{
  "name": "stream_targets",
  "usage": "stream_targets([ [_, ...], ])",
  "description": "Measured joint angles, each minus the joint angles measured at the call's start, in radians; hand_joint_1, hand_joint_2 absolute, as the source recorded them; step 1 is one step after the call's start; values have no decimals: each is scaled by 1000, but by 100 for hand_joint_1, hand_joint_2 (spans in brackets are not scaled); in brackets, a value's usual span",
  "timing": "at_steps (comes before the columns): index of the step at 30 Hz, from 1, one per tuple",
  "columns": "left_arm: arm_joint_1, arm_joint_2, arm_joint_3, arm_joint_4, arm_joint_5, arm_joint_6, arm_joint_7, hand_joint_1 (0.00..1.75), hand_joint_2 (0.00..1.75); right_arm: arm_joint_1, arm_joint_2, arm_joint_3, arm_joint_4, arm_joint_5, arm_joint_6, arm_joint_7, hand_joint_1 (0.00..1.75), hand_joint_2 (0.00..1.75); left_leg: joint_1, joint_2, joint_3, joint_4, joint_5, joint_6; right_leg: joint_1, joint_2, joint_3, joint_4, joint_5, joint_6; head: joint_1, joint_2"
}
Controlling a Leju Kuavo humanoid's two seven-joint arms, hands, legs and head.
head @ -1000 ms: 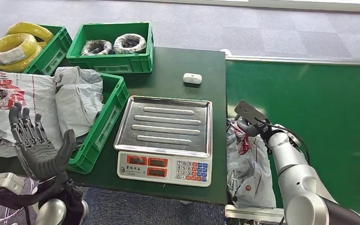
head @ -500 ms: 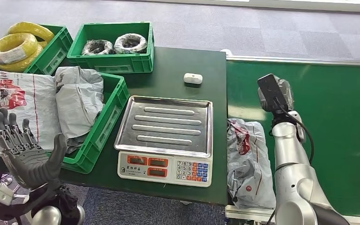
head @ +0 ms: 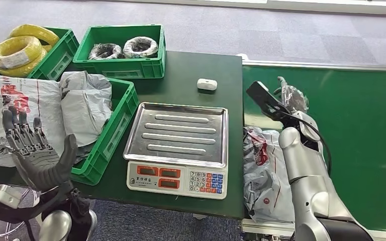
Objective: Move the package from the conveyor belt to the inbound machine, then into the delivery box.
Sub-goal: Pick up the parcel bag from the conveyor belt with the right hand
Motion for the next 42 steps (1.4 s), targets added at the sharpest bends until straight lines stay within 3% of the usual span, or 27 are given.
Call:
stream_targets([
  [5, -30, -3, 0, 46, 2, -12, 0, 0, 175, -18, -41, 7, 194, -26, 107, -44, 0, 175, 0, -1, -2, 0, 0, 0, 0, 0, -2, 0, 0, 0, 0, 0],
  [12, -34, -3, -1, 70, 8, -11, 0, 0, 175, -30, -64, 7, 303, -54, 235, -80, 0, 175, 0, 1, -3, 0, -1, 0, 0, 0, -4, 0, 0, 0, 0, 0],
  [23, -25, 6, 0, 71, 13, -6, 0, 0, 175, -51, -65, 9, 357, -66, 300, -52, 0, 175, 0, 1, -3, 0, -1, 0, 0, 0, -4, 0, 0, 0, 0, 0],
  [27, -34, 9, 0, 79, 25, -21, 0, 0, 175, -58, -75, 9, 368, -87, 394, -55, 0, 175, 0, 1, -3, 0, -1, 0, 0, 0, -4, 0, 0, 0, 0, 0],
  [32, -59, 12, -1, 101, 32, -41, 0, 0, 175, -51, -96, 9, 381, -131, 504, -122, 0, 175, 0, 1, -3, 0, -1, 0, 0, 0, -4, 0, 0, 0, 0, 0],
  [42, -73, 13, -1, 119, 32, -46, 0, 0, 175, -38, -104, 3, 394, -171, 515, -135, 0, 175, 0, 1, -3, 0, -1, 0, 0, 0, -4, 0, 0, 0, 0, 0],
])
